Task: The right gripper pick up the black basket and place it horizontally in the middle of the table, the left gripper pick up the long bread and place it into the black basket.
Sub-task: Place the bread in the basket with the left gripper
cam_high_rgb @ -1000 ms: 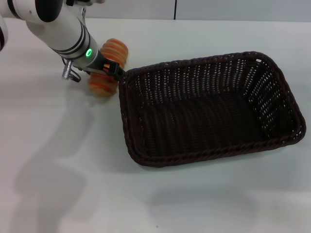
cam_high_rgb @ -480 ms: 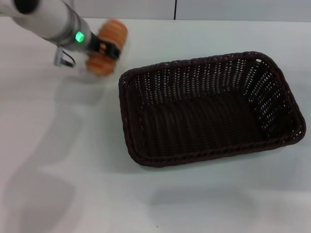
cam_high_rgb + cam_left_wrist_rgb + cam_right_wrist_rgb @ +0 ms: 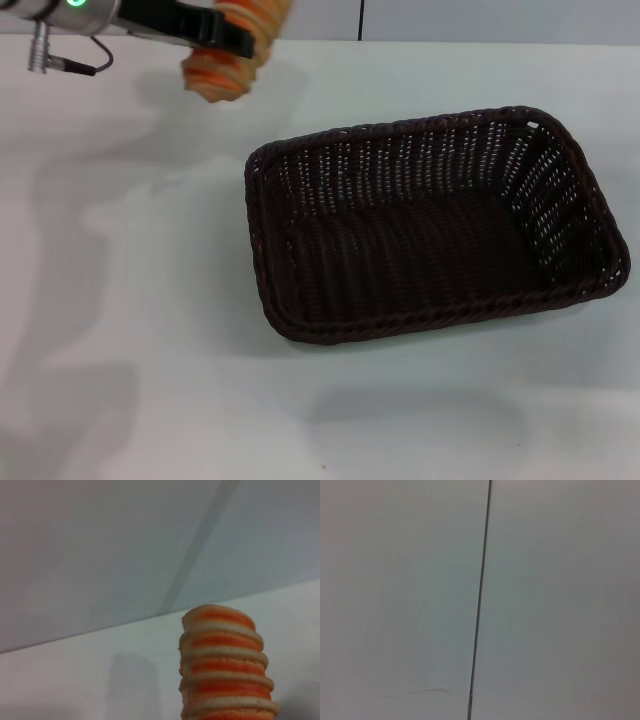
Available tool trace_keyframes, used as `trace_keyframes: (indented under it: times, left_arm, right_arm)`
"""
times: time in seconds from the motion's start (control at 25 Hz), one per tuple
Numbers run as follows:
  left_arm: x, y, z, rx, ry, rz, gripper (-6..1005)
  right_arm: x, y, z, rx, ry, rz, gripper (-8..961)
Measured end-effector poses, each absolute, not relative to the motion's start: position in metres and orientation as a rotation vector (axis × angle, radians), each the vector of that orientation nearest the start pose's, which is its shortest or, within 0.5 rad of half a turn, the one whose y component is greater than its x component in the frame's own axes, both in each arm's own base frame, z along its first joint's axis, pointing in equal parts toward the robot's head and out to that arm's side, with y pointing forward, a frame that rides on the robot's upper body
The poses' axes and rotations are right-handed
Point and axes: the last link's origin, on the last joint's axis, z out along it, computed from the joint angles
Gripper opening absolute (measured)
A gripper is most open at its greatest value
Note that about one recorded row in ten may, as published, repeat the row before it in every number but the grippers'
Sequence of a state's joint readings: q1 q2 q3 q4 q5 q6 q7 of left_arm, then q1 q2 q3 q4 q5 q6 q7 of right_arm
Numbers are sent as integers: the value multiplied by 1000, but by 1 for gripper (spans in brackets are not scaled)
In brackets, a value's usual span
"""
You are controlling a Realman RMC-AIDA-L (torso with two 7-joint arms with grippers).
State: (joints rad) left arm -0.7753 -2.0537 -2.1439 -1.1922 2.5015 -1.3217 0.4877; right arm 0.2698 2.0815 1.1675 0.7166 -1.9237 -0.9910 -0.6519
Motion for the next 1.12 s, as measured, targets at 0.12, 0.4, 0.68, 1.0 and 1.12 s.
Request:
trace_keyframes:
  times: [0.12,0.4,0.68,1.0,1.12]
  left_arm:
    - [-136,417,65,-2470,-1078,-164,568]
    - [-107,385,64,-2752,-939,-201,509]
    - [-100,372,36,-2906,-911,-242,478]
    - [-108,371,3,-2959,-923,-211,429]
    - [-108,369,-1,-2978,-906,-228,435]
  right_arm:
    - [317,346,37,-1130,541,414,386]
    - [316,347,38,-1129,537,413,386]
    - [315,347,37,-1130,539,419,388]
    - [314,346,37,-1132,536,420,387]
    - [313,346,36,-1137,532,419,386]
